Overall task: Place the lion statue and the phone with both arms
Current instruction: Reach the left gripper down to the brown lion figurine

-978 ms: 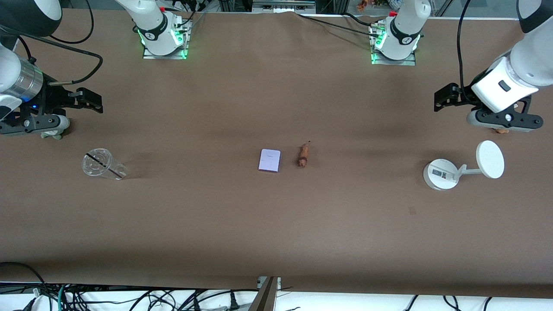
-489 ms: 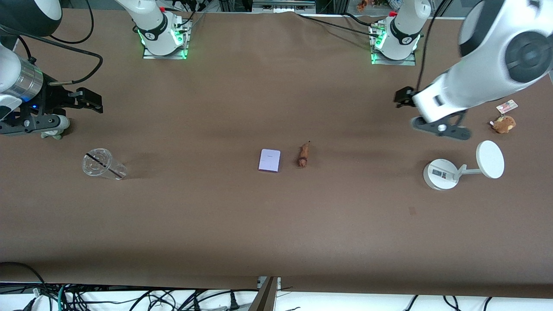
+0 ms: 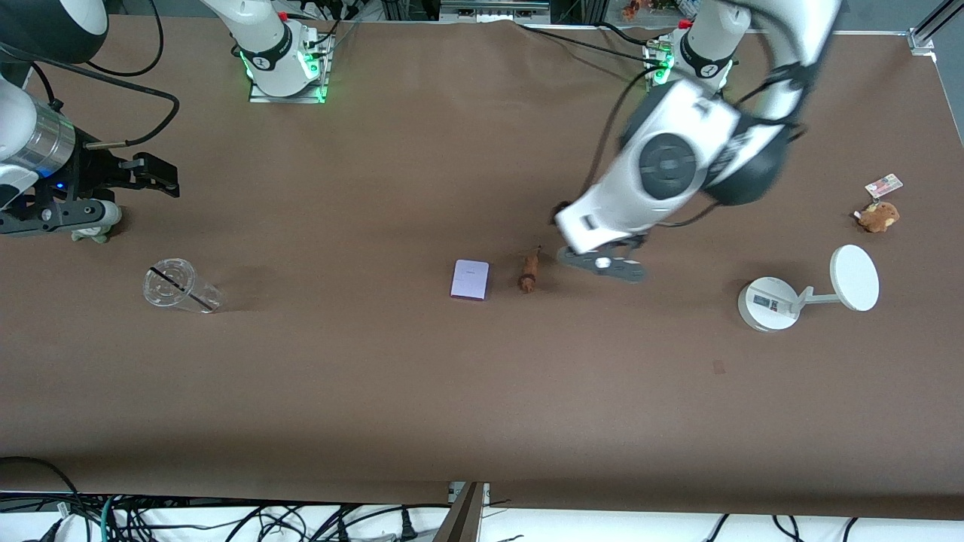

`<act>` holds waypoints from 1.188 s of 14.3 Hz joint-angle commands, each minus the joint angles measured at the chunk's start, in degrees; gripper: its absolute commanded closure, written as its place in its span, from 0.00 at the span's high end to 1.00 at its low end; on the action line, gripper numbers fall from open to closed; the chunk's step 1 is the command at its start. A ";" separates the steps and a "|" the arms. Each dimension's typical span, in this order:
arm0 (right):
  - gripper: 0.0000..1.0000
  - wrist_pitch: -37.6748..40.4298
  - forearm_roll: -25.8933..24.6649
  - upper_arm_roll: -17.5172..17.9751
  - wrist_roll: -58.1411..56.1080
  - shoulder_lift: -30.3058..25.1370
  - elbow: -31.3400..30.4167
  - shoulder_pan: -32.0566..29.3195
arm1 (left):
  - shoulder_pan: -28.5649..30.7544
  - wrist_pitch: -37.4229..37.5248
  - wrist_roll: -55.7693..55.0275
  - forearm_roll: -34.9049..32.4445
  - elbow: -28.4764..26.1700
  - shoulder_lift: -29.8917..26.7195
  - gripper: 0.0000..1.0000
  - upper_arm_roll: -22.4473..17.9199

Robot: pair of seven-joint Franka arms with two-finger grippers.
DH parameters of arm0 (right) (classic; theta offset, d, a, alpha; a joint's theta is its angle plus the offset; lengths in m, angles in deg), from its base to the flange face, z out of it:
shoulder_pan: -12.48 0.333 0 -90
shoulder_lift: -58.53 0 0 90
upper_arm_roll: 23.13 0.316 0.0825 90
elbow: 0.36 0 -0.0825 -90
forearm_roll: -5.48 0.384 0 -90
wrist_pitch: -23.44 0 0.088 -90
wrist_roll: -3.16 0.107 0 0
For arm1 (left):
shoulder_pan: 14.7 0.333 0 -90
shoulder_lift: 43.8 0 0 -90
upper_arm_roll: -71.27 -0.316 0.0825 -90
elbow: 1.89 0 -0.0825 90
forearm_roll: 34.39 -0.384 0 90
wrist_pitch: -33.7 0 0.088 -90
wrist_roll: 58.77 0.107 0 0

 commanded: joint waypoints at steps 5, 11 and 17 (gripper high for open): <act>1.00 0.66 0.79 0.49 -0.58 0.38 1.21 -0.87 | -6.56 -15.16 -6.80 -10.65 0.88 11.58 1.00 -0.81; 1.00 0.66 0.79 0.40 -0.67 0.38 1.21 -0.87 | -6.39 -20.71 -7.24 -16.10 -1.22 14.84 1.00 -1.08; 1.00 0.66 0.79 0.40 -0.67 0.38 1.21 -0.96 | -6.30 -23.54 -8.21 -18.31 -4.22 15.28 0.82 -1.08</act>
